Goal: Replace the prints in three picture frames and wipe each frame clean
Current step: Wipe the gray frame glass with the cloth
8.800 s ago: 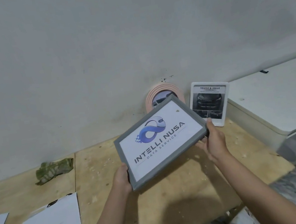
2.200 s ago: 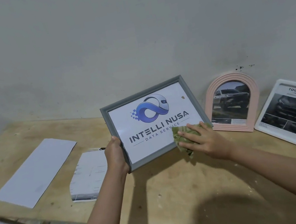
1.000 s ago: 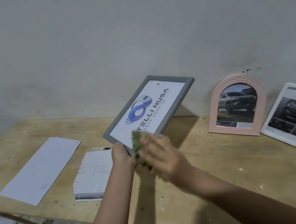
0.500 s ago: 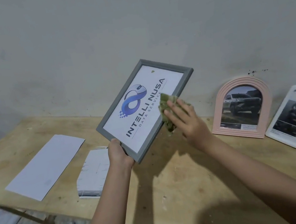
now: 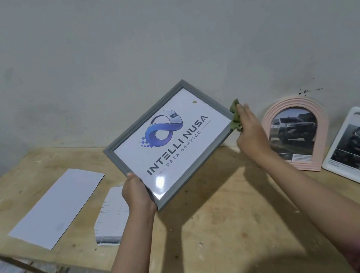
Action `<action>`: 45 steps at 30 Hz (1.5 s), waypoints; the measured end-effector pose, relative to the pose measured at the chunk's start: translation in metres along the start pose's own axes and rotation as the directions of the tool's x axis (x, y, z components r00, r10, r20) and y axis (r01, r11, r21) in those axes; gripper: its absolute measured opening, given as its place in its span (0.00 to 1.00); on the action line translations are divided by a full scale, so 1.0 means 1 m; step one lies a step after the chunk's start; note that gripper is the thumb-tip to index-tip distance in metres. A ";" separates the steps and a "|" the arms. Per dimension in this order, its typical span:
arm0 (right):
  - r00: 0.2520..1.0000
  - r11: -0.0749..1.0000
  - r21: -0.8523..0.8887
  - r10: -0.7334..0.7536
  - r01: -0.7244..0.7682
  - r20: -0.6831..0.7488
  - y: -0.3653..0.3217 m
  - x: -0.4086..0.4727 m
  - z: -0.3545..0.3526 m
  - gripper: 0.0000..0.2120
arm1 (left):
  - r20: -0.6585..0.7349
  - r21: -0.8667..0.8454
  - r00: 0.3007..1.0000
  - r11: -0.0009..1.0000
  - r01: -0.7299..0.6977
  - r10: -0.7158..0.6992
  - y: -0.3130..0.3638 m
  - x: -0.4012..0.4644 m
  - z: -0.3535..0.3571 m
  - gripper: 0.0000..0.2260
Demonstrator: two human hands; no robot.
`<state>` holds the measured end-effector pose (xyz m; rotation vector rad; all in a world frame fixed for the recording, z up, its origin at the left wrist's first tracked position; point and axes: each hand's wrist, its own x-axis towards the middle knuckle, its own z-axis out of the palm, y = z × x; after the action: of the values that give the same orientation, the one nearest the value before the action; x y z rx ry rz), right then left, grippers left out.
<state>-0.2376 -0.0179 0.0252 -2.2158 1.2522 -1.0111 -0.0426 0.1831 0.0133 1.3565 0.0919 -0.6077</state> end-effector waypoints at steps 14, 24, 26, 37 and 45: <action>0.913 0.979 -0.192 0.141 -0.071 0.382 -0.056 -0.089 0.064 0.37 | -0.080 0.227 0.936 0.921 -0.317 0.342 -0.013 -0.006 0.022 0.17; 0.979 0.912 0.398 0.018 -0.098 0.201 -0.067 -0.068 0.028 0.24 | 0.044 0.334 0.917 0.859 -0.388 0.397 -0.013 0.013 -0.007 0.16; 0.996 0.929 0.362 -0.092 0.082 0.011 -0.071 -0.044 0.015 0.26 | 0.122 0.360 0.896 0.822 -0.442 0.428 -0.011 0.013 -0.008 0.16; 0.670 0.683 -0.035 -0.703 0.729 0.239 -0.114 -0.012 0.068 0.37 | 0.359 0.378 0.781 0.686 -0.622 0.510 -0.007 -0.006 0.013 0.17; 0.795 0.793 -0.064 -0.602 0.606 0.072 -0.092 -0.004 0.066 0.34 | 0.406 0.364 0.729 0.634 -0.682 0.551 -0.007 -0.005 0.003 0.16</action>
<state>-0.1372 0.0325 0.0392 -2.7697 0.5521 -1.1206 -0.0510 0.1817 0.0099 1.6607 -0.7885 -0.1953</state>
